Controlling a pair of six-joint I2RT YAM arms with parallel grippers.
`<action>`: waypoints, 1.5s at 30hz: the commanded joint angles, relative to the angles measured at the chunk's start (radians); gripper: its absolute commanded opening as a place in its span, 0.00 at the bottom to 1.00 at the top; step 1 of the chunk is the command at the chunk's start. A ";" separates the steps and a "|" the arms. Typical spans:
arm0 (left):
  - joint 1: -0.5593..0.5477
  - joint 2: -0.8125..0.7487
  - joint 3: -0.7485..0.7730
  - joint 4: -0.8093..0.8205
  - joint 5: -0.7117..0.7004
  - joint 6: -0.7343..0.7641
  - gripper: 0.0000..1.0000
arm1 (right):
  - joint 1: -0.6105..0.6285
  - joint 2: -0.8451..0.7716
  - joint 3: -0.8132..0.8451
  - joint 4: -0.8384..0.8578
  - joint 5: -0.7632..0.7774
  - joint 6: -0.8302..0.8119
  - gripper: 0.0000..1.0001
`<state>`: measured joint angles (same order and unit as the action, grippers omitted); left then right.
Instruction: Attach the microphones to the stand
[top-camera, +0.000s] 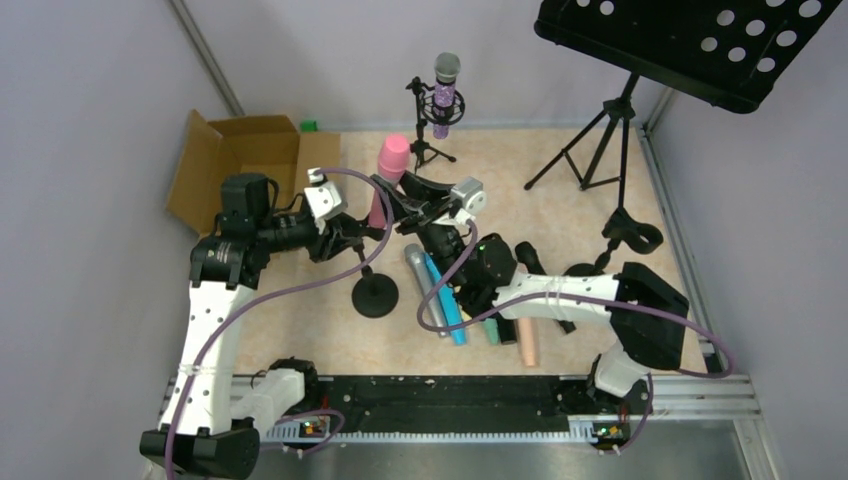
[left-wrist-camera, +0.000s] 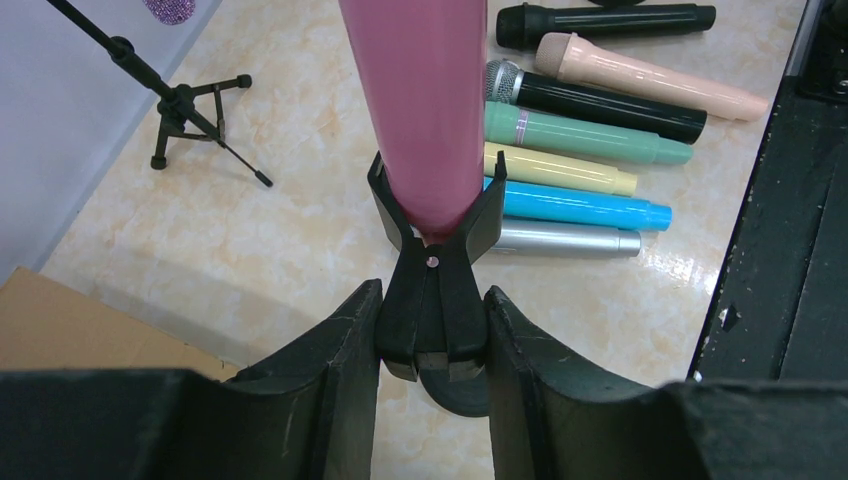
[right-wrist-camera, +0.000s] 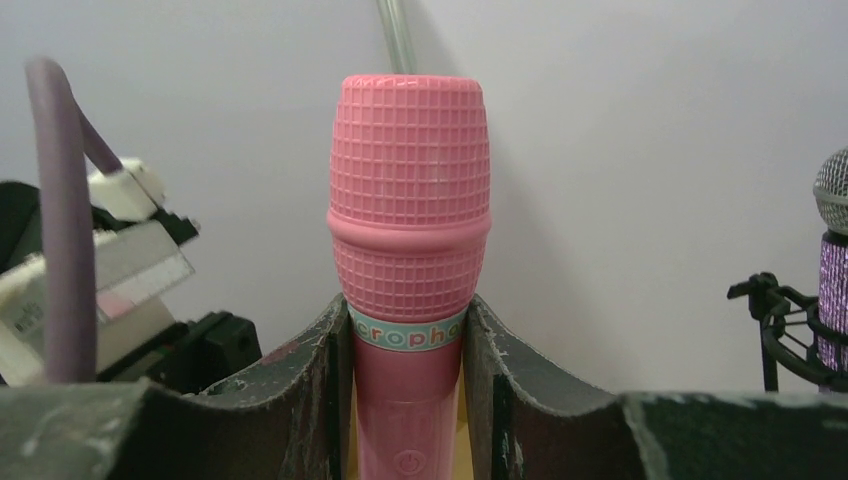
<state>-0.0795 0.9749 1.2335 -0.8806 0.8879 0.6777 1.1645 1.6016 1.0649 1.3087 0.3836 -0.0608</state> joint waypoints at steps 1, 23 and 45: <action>-0.005 -0.006 -0.018 0.009 -0.019 -0.005 0.00 | 0.035 0.047 -0.012 0.099 0.035 -0.030 0.00; -0.004 0.001 -0.018 0.004 -0.022 0.016 0.00 | 0.129 0.163 -0.071 0.249 0.101 -0.121 0.00; -0.003 -0.011 -0.006 -0.007 -0.027 0.047 0.99 | 0.145 0.089 -0.145 0.195 0.112 -0.136 0.58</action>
<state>-0.0803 0.9749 1.2213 -0.8970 0.8616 0.7090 1.3006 1.7313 0.9607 1.5513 0.4850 -0.1898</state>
